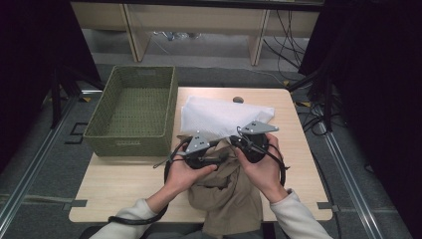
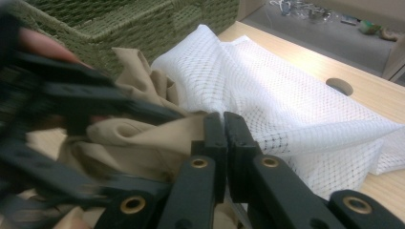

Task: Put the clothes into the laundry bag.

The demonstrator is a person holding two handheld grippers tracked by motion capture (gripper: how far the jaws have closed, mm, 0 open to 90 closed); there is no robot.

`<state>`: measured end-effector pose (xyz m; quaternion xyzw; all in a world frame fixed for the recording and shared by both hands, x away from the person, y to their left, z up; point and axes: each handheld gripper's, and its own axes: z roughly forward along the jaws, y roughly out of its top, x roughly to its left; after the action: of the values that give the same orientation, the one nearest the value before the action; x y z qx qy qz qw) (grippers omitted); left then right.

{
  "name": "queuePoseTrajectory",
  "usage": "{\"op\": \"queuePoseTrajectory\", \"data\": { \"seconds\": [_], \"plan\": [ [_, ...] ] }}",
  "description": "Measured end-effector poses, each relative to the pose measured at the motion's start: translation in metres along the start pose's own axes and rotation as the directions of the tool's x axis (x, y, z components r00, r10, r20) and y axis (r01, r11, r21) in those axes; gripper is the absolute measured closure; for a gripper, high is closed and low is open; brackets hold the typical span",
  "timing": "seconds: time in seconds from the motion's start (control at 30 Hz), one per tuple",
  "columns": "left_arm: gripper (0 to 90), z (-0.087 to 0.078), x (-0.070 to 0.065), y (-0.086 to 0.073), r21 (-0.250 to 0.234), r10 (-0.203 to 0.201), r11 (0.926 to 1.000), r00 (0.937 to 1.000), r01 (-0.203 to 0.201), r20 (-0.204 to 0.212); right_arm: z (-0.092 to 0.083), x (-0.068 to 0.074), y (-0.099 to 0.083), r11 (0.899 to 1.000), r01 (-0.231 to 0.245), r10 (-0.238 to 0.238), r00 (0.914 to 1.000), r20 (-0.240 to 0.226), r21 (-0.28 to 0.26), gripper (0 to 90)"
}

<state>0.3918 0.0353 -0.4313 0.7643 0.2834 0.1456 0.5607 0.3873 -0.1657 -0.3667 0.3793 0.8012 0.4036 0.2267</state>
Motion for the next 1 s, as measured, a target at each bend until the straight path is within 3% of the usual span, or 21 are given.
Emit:
{"op": "queuePoseTrajectory", "data": {
  "seconds": [0.13, 0.23, 0.33, 0.4, 0.47, 0.57, 0.77, 0.9, 0.93, 1.0],
  "plan": [
    [37.9, -0.029, 0.003, 0.009, -0.06, 0.009, 0.9981, 0.9997, -0.01, -0.021, 0.0, 0.002, 0.001, 1.0, -0.009, 0.009, 0.9999, -0.008, 0.007, 90.0],
    [37.1, -0.048, 0.013, 0.014, -0.082, 0.01, 0.9965, 0.9978, -0.015, -0.066, 0.0, 0.002, 0.001, 1.0, 0.001, -0.001, 1.0, -0.008, 0.007, 90.0],
    [32.8, -0.058, 0.03, 0.013, -0.036, 0.017, 0.9991, 0.9942, -0.021, -0.106, 0.0, 0.003, 0.001, 1.0, -0.016, 0.016, 0.9998, -0.01, 0.013, 90.0],
    [28.5, -0.059, 0.04, 0.01, 0.008, 0.001, 1.0, 0.9943, 0.0, -0.107, 0.0, 0.002, 0.001, 1.0, -0.015, 0.015, 0.9998, -0.01, 0.013, 90.0],
    [20.8, -0.057, 0.051, 0.004, 0.055, -0.02, 0.9982, 0.9963, 0.024, -0.084, 0.001, 0.002, 0.001, 1.0, -0.006, 0.006, 0.9999, -0.01, 0.011, 90.0],
    [18.1, -0.051, 0.061, -0.004, 0.078, -0.015, 0.9966, 0.9921, 0.025, -0.125, 0.001, 0.003, 0.001, 1.0, -0.005, 0.005, 0.9999, -0.009, 0.011, 90.0],
    [14.4, -0.032, 0.062, -0.014, 0.135, -0.007, 0.9907, 0.9954, 0.02, -0.096, 0.002, 0.003, 0.001, 1.0, 0.001, -0.001, 0.9999, -0.011, 0.012, 90.0],
    [14.1, -0.016, 0.059, -0.022, 0.203, -0.011, 0.9787, 0.9968, 0.027, -0.079, 0.002, 0.003, 0.001, 1.0, 0.001, -0.001, 0.9999, -0.013, 0.016, 90.0],
    [14.3, -0.011, 0.059, -0.025, 0.228, 0.015, 0.9738, 0.9978, 0.0, -0.065, 0.002, 0.004, 0.001, 1.0, -0.003, 0.003, 0.9999, -0.012, 0.021, 90.0],
    [16.4, -0.004, 0.058, -0.029, 0.255, 0.015, 0.967, 0.998, 0.001, -0.061, 0.003, 0.004, 0.001, 1.0, -0.005, 0.005, 0.9999, -0.015, 0.024, 90.0]
  ]
}}
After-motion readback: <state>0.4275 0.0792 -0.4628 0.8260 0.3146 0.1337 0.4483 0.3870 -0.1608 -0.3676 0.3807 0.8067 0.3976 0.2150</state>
